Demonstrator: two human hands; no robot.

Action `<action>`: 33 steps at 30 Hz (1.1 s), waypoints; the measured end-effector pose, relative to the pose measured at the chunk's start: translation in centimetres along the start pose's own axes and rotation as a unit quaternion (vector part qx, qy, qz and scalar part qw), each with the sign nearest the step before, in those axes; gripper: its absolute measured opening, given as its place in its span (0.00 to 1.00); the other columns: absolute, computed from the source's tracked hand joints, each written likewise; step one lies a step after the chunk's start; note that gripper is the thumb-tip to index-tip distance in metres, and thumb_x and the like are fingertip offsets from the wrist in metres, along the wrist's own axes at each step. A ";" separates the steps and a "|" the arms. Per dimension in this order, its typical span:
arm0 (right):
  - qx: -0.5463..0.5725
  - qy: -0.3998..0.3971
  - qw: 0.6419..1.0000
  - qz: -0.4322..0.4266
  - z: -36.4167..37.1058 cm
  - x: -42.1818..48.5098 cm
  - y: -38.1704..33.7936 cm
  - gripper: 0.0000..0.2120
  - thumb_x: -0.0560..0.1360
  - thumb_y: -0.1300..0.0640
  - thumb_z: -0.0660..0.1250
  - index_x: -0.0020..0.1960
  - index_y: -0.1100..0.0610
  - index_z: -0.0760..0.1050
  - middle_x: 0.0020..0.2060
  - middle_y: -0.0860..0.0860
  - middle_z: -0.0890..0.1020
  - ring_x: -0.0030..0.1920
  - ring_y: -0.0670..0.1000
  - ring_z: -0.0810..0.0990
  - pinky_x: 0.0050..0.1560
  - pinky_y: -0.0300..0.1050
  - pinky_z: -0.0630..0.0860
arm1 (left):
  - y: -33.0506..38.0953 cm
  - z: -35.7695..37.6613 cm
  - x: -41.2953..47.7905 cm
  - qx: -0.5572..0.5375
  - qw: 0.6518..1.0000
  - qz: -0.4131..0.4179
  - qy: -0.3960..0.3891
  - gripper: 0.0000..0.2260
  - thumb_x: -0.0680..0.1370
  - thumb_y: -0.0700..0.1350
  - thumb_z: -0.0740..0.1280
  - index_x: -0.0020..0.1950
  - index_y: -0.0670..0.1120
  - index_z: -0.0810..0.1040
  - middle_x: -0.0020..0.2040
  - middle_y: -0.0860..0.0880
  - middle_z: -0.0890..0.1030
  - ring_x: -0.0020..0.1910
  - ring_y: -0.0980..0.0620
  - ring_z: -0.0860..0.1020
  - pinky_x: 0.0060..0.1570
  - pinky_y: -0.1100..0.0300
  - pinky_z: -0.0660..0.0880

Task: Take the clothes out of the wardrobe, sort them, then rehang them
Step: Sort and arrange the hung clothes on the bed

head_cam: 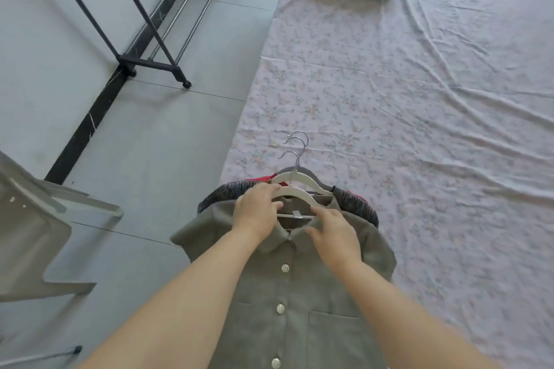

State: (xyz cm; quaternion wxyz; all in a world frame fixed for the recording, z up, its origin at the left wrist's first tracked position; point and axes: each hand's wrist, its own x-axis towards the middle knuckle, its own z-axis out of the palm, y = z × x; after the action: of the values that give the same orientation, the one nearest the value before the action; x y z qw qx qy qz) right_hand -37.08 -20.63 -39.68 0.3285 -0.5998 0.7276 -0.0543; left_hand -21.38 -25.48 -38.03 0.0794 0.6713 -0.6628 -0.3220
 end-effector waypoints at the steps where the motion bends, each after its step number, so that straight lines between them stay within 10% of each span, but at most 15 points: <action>1: 0.006 -0.010 1.000 0.008 0.4 -0.7 0.2 0.21 0.76 0.54 0.64 0.69 0.51 0.67 0.63 0.51 0.73 0.61 0.52 0.73 0.61 0.46 0.67 | -0.4 0.0 -0.4 0.003 1.000 -0.008 -0.009 0.17 0.77 0.44 0.64 0.66 0.48 0.72 0.63 0.48 0.74 0.64 0.47 0.70 0.63 0.53 0.65; 14: 0.031 0.045 0.995 0.089 -3.2 -13.4 -1.5 0.21 0.77 0.53 0.63 0.69 0.53 0.67 0.65 0.50 0.71 0.66 0.50 0.69 0.64 0.45 0.66 | 1.6 -5.3 -9.1 0.110 0.986 0.062 -0.106 0.17 0.78 0.49 0.62 0.66 0.50 0.69 0.63 0.50 0.73 0.64 0.49 0.69 0.61 0.54 0.66; 33: 0.100 0.239 0.895 0.364 -7.9 -44.4 11.1 0.22 0.78 0.50 0.62 0.70 0.53 0.64 0.65 0.50 0.70 0.65 0.50 0.69 0.62 0.43 0.68 | 21.1 2.5 -27.7 0.272 0.844 0.405 -0.222 0.21 0.80 0.50 0.59 0.72 0.51 0.62 0.69 0.50 0.68 0.64 0.49 0.70 0.59 0.57 0.69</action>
State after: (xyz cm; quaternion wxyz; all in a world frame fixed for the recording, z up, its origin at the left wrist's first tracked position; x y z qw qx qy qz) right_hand -47.75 20.29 -20.45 0.2002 -0.2263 0.9421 -0.1454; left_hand -38.01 -0.90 -19.72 -0.1326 0.2488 -0.9366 -0.2084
